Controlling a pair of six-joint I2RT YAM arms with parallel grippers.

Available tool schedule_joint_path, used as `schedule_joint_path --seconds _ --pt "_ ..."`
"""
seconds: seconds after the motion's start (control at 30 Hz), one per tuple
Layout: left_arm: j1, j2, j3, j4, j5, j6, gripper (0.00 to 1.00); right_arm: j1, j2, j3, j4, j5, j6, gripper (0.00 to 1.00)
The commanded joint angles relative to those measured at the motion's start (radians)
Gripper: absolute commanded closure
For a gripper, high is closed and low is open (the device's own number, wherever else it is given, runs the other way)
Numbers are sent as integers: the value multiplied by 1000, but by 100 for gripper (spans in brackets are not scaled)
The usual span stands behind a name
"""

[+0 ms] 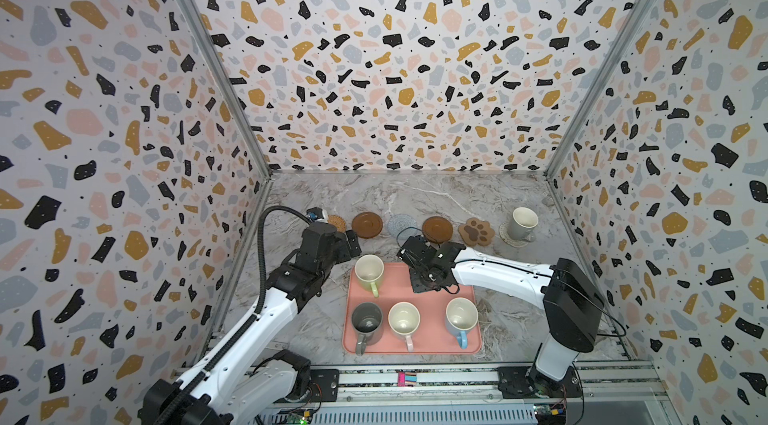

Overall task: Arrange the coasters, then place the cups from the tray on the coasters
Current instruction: 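Close right gripper on the blue-handled white mug's rim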

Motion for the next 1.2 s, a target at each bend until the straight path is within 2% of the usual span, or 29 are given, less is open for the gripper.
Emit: schedule_joint_path --seconds 0.0,1.17 --pt "-3 -16 -4 10 -10 4 0 1 -34 -11 4 8 -14 87" --pt "-3 -42 -15 4 -13 0 1 -1 -117 17 -11 34 -5 89"
